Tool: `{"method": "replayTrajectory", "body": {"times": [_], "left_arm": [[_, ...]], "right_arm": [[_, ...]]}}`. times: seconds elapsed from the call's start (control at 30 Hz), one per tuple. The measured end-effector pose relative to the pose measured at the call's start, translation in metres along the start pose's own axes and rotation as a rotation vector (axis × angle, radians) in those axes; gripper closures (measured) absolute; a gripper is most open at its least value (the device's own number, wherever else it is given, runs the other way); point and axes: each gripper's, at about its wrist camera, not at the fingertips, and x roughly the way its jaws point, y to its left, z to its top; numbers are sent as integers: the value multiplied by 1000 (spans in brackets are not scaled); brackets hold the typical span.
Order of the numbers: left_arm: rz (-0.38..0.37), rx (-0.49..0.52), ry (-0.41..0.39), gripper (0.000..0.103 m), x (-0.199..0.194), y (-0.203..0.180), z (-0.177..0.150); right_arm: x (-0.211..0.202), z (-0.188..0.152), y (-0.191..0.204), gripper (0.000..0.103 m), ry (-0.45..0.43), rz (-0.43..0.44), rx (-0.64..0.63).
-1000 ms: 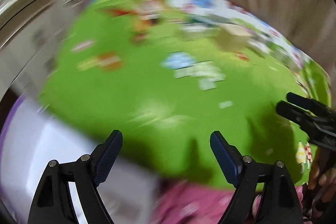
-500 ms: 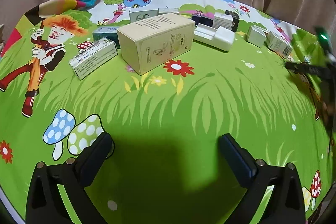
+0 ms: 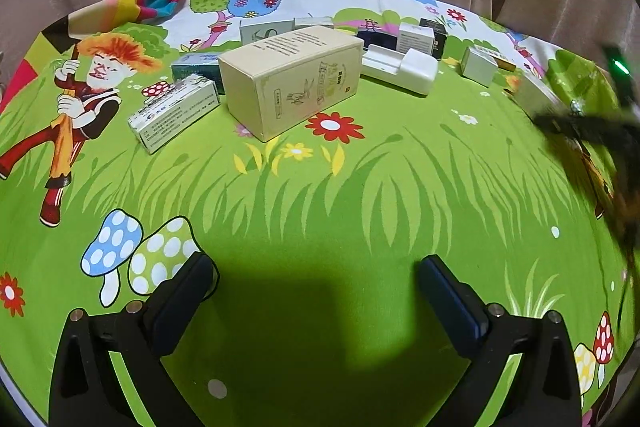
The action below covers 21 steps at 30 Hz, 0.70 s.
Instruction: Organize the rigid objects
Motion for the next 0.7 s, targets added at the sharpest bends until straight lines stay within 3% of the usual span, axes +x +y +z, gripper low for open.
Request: {"method": "replayTrajectory", "body": {"times": [0.17, 0.27, 0.4, 0.6, 0.67, 0.7], "left_arm": [[-58, 100, 36, 0, 10, 10, 17], [-72, 129, 45, 0, 24, 30, 37], [-79, 206, 66, 0, 49, 46, 75], [-17, 479, 51, 2, 69, 15, 117], [-55, 510, 25, 39, 65, 1, 117], [-68, 498, 20, 45, 62, -7, 114]], "right_arm": [[-47, -54, 69, 58, -2, 20, -30], [-49, -61, 96, 58, -29, -28, -75], [-43, -58, 87, 56, -25, 37, -28], [-39, -54, 90, 56, -24, 20, -43], [-39, -54, 89, 55, -24, 27, -38], [-40, -55, 89, 55, -24, 28, -37]]}}
